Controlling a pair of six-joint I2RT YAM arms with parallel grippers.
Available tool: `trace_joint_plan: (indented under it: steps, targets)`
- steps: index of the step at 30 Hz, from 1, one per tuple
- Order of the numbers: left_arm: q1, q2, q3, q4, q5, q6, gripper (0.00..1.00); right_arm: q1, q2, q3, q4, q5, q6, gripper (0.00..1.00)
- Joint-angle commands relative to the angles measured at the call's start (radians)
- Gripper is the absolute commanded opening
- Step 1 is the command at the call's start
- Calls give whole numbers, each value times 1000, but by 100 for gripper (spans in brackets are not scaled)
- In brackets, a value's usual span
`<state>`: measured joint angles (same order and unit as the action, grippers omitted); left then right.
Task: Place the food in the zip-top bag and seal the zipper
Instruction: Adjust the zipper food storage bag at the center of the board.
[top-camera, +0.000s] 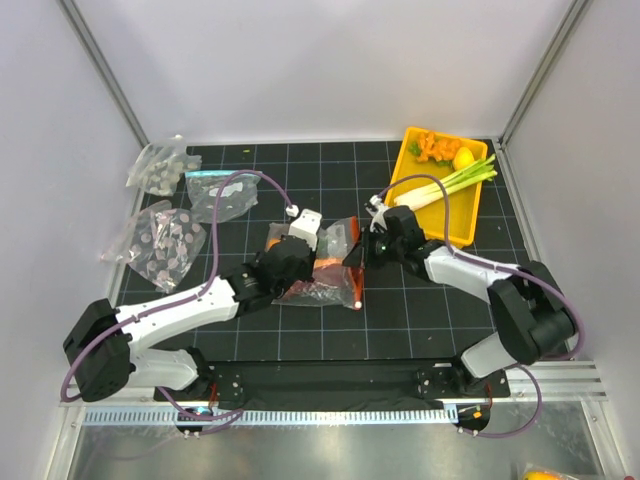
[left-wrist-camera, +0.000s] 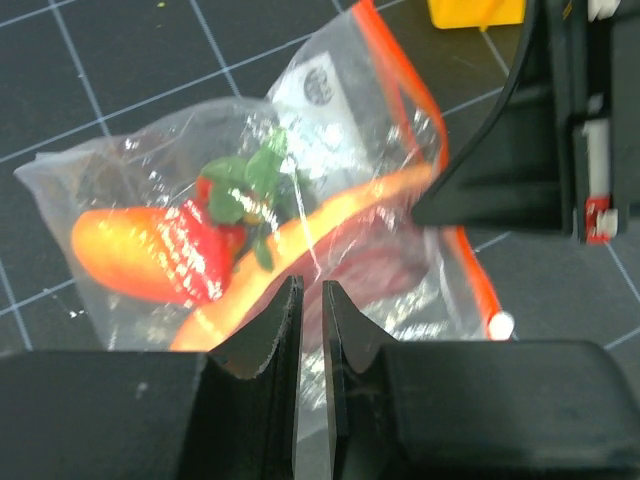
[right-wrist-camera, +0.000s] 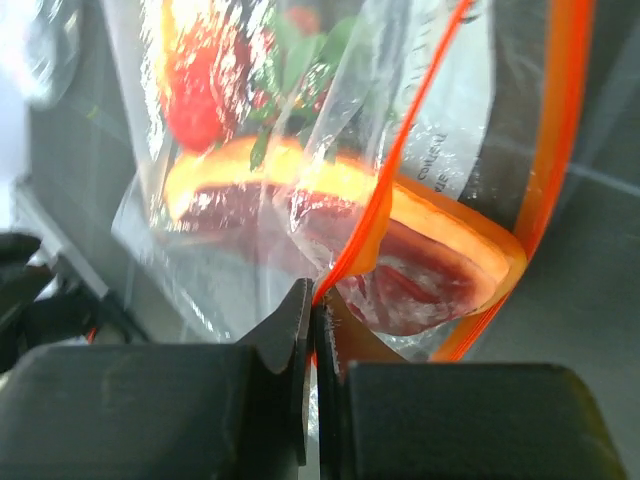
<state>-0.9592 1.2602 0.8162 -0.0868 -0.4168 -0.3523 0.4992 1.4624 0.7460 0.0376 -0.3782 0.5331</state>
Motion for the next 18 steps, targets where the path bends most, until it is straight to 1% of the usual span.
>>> trace_joint_plan:
  steps: [1,4,5,6,8,9,12,17,18]
  targets:
    - [11,-7,41,-14,-51,-19,16,33,52,50,127,-223,19,5]
    - [11,-10,44,-18,-48,-14,17,44,27,58,61,-131,-8,45]
    - [11,-7,46,-21,-45,-13,16,41,12,58,35,-85,-18,53]
    - [11,-7,47,-22,-43,-13,17,42,-25,59,-16,5,-27,62]
    - [11,-7,49,-27,-37,-7,17,41,-63,62,-74,85,-51,65]
    - [11,-8,47,-25,-30,-5,18,41,-100,65,-118,172,-56,69]
    - [10,-15,51,-30,-17,-1,21,30,-178,64,-175,286,-71,74]
    - [10,-39,44,-30,-4,-2,27,-45,-307,43,-223,374,-90,76]
    - [10,-42,43,-28,1,-5,28,-56,-330,38,-225,421,-84,78]
